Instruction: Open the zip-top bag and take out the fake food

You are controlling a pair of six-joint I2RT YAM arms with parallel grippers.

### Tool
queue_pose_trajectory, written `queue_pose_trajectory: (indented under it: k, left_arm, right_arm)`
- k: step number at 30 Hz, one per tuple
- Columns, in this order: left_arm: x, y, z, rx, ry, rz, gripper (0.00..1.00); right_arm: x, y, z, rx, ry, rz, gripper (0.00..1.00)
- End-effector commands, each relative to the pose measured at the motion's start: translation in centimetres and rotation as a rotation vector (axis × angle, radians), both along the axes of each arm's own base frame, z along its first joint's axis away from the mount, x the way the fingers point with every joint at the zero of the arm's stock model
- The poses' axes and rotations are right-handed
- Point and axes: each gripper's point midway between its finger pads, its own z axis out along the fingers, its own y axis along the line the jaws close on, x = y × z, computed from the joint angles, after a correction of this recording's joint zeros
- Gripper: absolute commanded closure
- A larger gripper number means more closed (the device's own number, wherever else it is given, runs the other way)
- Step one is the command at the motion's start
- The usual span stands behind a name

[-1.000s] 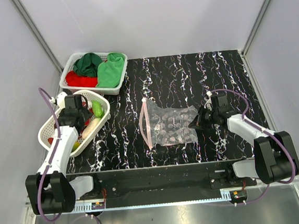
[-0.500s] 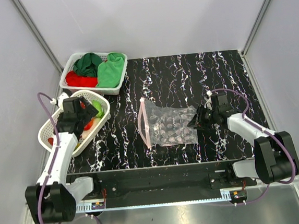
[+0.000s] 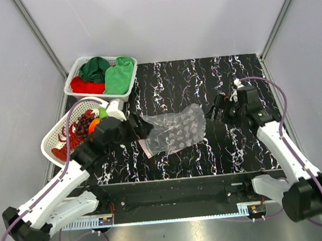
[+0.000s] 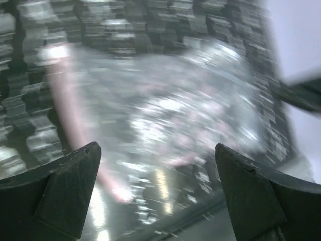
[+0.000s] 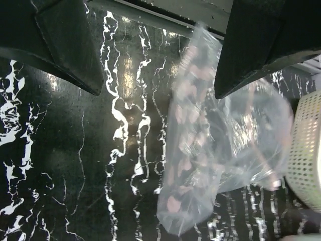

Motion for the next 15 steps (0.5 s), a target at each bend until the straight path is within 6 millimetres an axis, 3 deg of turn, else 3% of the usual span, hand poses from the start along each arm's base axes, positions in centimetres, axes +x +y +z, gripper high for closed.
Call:
queue_pose_trajectory:
  k: [1,3,4,6,7,9,10,15]
  left_arm:
    - [-4.4,-6.8,7.0,-0.236,-0.214,-0.234,0.01]
    - [-6.4,-8.8,6.7,-0.276,-0.232,-0.295,0.01]
    - [-8.6,-10.6,7.7,-0.321,-0.268,-0.372,0.01]
    - [-9.6,-11.1,6.5,-0.304,-0.278,-0.366,0.01]
    - [-11.2,-11.9,6.8,-0.327,-0.291,-0.413,0.01]
    - [-12.3,-12.5,6.3,-0.341,-0.29,-0.447,0.01]
    - [-13.5,-12.9,6.9,-0.367,-0.305,-0.482,0.01]
    - [-16.1,-12.5,9.8,-0.475,-0.386,-0.546,0.01]
  right_arm:
    - [-3.3,2.0,2.6,0.059,-0.028,0.101,0.0]
    - [-5.1,3.5,2.8,0.101,-0.018,0.159,0.0]
    - [-6.0,4.0,3.7,0.143,-0.031,0.168,0.0]
    - [-7.3,4.3,3.9,0.181,-0.04,0.176,0.0]
    - [-8.2,4.2,5.3,0.209,-0.09,0.181,0.0]
    - [-9.2,4.0,6.3,0.231,-0.147,0.185,0.01]
    - [-10.2,3.7,7.8,0.26,-0.211,0.179,0.0]
    - [-13.2,3.8,10.4,0.354,-0.336,0.219,0.0]
